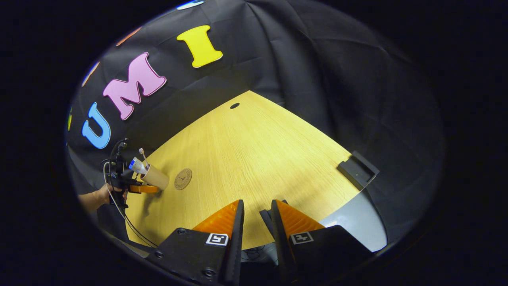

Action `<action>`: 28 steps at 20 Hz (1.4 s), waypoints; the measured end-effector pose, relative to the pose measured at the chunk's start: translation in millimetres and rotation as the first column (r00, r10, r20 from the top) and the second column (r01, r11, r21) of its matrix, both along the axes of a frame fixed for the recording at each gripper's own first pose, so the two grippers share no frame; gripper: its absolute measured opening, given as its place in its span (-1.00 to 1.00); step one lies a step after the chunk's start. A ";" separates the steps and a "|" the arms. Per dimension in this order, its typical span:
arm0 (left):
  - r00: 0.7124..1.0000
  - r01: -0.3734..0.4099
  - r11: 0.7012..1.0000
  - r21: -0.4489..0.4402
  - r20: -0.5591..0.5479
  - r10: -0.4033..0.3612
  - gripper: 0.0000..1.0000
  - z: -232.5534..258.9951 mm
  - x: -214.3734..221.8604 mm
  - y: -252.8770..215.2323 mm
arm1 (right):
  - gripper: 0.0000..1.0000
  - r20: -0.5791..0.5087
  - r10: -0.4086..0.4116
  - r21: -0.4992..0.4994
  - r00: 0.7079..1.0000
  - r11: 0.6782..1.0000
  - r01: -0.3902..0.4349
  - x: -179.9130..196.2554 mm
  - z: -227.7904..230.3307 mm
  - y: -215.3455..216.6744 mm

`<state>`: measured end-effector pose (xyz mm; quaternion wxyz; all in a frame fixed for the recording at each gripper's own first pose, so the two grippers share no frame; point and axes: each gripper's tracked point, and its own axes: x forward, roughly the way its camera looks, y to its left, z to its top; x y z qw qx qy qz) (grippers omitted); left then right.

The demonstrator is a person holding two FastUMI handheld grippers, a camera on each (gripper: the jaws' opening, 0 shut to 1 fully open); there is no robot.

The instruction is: Put the toothbrush and toothpaste on the desktop into the cup, then pick up the cup and place it on the coaster on the desktop.

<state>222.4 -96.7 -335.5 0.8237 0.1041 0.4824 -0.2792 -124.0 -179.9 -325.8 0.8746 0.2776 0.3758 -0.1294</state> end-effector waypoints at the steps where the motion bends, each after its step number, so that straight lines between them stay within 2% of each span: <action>1: 1.000 -0.003 1.000 0.009 -0.010 0.003 0.32 -3.9 0.1 0.2 | -0.17 -0.001 -0.003 -0.001 1.000 1.000 0.003 -0.7 -0.2 -0.3; 3: 1.000 -0.021 0.999 0.025 -0.015 0.022 -0.27 -5.1 2.9 0.9 | -0.17 -0.005 -0.012 0.004 1.000 1.000 0.012 -1.4 -1.3 -1.0; 5: 1.000 -0.024 0.999 0.030 -0.016 0.024 -0.24 -6.5 2.8 0.0 | -0.17 -0.008 -0.019 0.011 1.000 1.000 0.019 -1.8 -2.7 0.6; 6: 0.999 -0.028 0.999 0.029 -0.015 0.028 -0.34 -5.5 2.9 0.2 | -0.17 -0.010 -0.018 0.009 1.000 1.000 0.018 -1.9 -2.2 1.3; 7: 0.999 -0.036 0.999 0.021 -0.010 0.036 -0.26 -5.0 4.1 -0.5 | -0.17 -0.009 -0.017 0.008 1.000 1.000 0.017 -0.4 -1.7 1.7; 8: 0.999 -0.045 0.999 0.016 -0.005 0.045 -0.36 -5.3 4.4 -1.0 | -0.17 -0.009 -0.015 0.008 1.000 1.000 0.015 -1.5 -1.9 1.7; 9: 0.999 -0.049 0.999 0.015 0.001 0.049 -0.27 -5.8 3.6 -0.9 | -0.17 -0.008 -0.015 0.009 1.000 1.000 0.015 -0.9 -2.4 1.2; 11: 0.998 -0.052 0.999 0.009 0.026 0.051 -0.38 -2.6 5.3 -2.1 | -0.17 -0.008 -0.015 0.008 1.000 1.000 0.015 0.4 -1.6 -0.2; 12: 0.998 -0.051 0.999 0.002 0.042 0.051 -0.29 0.8 6.8 -3.8 | -0.17 -0.007 -0.016 0.009 1.000 1.000 0.016 -0.5 -1.4 -1.1; 15: 0.997 -0.050 0.999 -0.021 0.063 0.051 -0.29 20.0 4.6 -7.6 | -0.17 -0.004 -0.018 0.014 1.000 1.000 0.018 3.0 -0.6 -0.9; 16: 0.997 -0.048 0.998 -0.033 0.063 0.050 -0.39 26.7 1.6 -13.2 | -0.17 -0.001 -0.016 0.013 1.000 1.000 0.016 2.3 -0.4 -1.6; 17: 0.997 -0.037 0.998 -0.043 0.067 0.040 -0.30 31.2 -1.2 -21.0 | -0.17 0.002 -0.015 0.014 1.000 1.000 0.015 2.9 0.7 -1.9; 18: 0.997 -0.020 0.999 -0.047 0.074 0.024 -0.39 36.1 -4.4 -29.5 | -0.17 0.005 -0.015 0.015 1.000 1.000 0.015 3.3 2.0 -2.3; 19: 0.997 0.001 0.999 -0.049 0.080 0.003 -0.30 40.2 -8.0 -39.2 | -0.17 0.008 -0.016 0.017 1.000 1.000 0.015 3.2 2.0 -3.1; 20: 0.997 0.024 0.998 -0.053 0.080 -0.019 -0.39 43.2 -12.2 -49.9 | -0.17 0.012 -0.016 0.020 1.000 1.000 0.016 1.8 1.5 -4.4; 27: 0.988 0.140 0.990 -0.013 0.070 -0.139 -0.38 33.8 -32.9 -107.4 | -0.17 0.020 -0.025 0.020 0.999 0.999 0.025 -3.5 7.7 -12.0; 28: 0.986 0.149 0.989 -0.011 0.073 -0.148 -0.29 33.7 -33.9 -113.3 | -0.17 0.019 -0.033 0.023 0.999 0.999 0.032 -4.5 9.2 -13.4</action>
